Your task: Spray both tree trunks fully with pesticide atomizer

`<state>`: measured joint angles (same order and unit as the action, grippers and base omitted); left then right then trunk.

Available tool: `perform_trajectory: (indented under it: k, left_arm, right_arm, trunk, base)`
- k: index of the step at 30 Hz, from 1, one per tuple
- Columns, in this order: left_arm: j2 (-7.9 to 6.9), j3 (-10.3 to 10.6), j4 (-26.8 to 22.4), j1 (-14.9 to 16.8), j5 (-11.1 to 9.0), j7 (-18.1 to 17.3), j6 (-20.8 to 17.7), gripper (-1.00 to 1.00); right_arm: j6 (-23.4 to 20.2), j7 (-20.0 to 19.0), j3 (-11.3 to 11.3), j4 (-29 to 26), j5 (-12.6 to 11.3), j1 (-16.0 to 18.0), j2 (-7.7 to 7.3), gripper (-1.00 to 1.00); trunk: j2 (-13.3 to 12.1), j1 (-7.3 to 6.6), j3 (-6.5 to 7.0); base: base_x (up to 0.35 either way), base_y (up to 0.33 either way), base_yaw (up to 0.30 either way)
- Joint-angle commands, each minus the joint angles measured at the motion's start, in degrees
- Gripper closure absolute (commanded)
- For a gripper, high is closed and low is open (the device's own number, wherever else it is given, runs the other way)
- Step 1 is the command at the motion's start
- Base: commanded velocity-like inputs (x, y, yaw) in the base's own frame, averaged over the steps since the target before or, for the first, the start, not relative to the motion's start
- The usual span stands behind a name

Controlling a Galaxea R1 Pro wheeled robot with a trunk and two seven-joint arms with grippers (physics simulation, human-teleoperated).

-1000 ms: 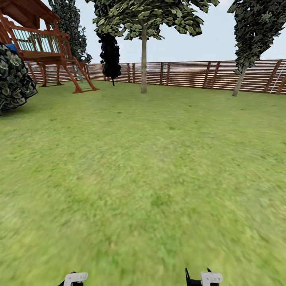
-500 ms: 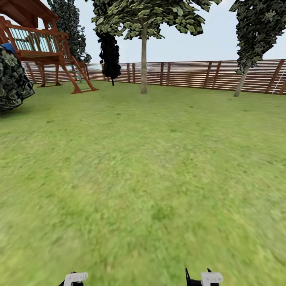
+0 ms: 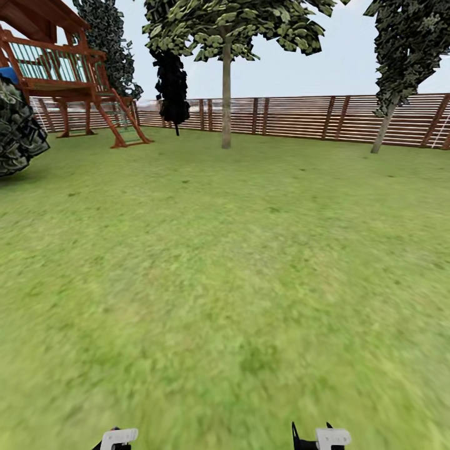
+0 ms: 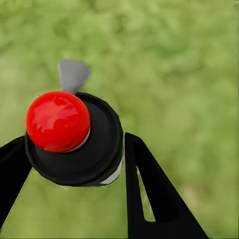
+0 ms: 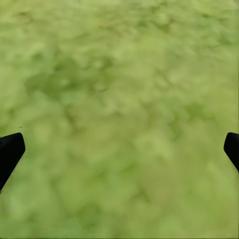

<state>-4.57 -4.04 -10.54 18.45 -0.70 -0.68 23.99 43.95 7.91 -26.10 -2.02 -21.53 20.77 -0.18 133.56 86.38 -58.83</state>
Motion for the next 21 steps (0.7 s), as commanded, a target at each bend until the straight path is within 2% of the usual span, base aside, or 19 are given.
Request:
perform_trajectory:
  k: [1,21]
  left_arm:
    - [0.00,0.0,0.0,0.0,0.0,0.0,0.0,1.00]
    - [0.00,0.0,0.0,0.0,0.0,0.0,0.0,1.00]
  right_arm:
    - [0.0,0.0,0.0,0.0,0.0,0.0,0.00,-1.00]
    - [0.0,0.0,0.0,0.0,0.0,0.0,0.00,-1.00]
  trunk:
    - [0.0,0.00,0.00]
    - [0.0,0.00,0.00]
  base:
    - [0.339,0.000,0.000]
    - [0.339,0.000,0.000]
